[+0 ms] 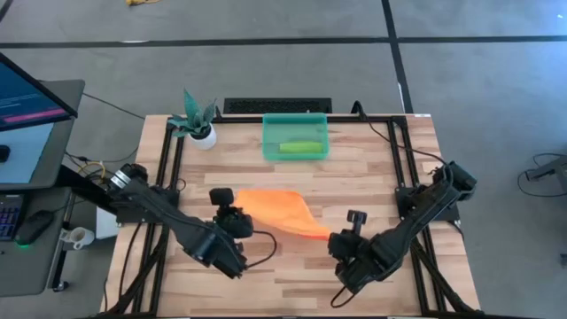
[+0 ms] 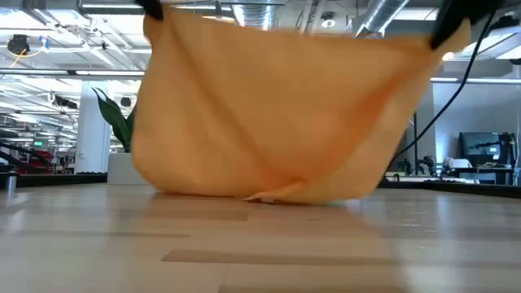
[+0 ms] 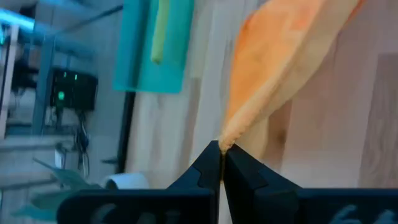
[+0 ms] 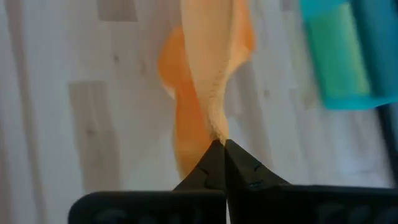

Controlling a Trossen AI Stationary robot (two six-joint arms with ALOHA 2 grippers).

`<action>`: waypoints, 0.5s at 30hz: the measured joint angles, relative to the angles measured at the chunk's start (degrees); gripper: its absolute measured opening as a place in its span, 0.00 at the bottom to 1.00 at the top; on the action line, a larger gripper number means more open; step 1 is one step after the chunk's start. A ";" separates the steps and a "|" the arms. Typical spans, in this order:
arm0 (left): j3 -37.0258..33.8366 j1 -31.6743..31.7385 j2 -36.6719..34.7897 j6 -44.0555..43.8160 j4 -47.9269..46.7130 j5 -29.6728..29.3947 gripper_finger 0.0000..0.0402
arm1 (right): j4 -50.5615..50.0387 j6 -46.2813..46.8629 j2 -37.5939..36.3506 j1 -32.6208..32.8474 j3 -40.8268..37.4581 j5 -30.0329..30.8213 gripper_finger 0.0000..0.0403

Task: Roll towel into tight, uniform cylinder
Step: Roll the orange microfiber towel

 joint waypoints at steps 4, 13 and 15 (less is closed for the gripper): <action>2.86 0.97 -1.33 2.45 -0.79 -3.61 0.00 | -7.75 -5.08 0.02 -0.73 5.02 2.45 0.02; 7.01 6.75 -5.54 13.01 -0.79 -9.72 0.00 | -18.91 -9.91 -0.47 -5.73 13.14 9.86 0.04; 7.56 8.63 -7.01 15.01 -0.79 -11.01 0.00 | -19.14 -11.83 -1.10 -6.97 14.57 10.00 0.04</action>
